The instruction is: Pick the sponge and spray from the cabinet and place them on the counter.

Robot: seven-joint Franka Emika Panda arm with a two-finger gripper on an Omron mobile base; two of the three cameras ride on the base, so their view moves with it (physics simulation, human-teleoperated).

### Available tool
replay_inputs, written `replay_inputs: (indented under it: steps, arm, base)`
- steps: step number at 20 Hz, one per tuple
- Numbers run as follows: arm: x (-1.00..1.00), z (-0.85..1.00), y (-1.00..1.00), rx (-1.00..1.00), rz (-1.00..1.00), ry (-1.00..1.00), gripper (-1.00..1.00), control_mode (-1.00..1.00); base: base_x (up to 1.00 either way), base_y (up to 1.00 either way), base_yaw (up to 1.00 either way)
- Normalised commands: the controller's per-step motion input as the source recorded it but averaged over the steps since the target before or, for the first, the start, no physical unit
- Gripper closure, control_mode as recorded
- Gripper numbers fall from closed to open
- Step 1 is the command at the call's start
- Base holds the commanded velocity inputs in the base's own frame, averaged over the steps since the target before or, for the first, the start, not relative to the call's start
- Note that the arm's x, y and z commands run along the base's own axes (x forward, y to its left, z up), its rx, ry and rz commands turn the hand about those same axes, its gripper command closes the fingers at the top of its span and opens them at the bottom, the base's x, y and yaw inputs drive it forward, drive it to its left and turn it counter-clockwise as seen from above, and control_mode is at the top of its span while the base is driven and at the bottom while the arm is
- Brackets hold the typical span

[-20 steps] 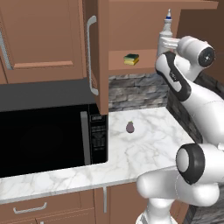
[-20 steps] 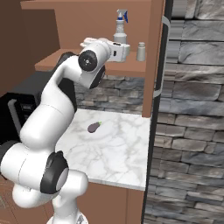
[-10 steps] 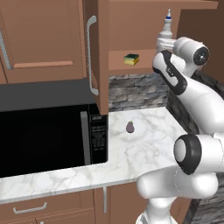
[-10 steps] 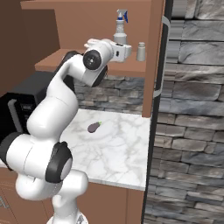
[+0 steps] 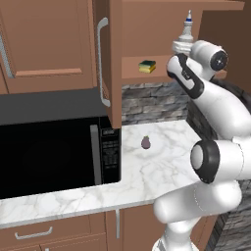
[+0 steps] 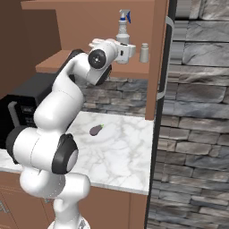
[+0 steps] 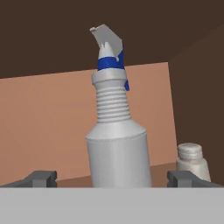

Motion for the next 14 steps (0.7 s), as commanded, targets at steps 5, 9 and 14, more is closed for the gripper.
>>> replay_inputs:
  steps: [5,9,14]
  arm:
    - [0.3,-0.02,-0.05,0.0,0.0,0.0,-1.0,-1.0]
    - [0.26,-0.04,-0.08,0.0,0.0,0.0,-1.0,-1.0]
    - [0.28,-0.07,-0.07,0.0,0.0,0.0,-1.0,-1.0]
  base:
    - [0.0,0.0,0.0]
    - [0.0,0.0,0.0]
    - [0.0,0.0,0.0]
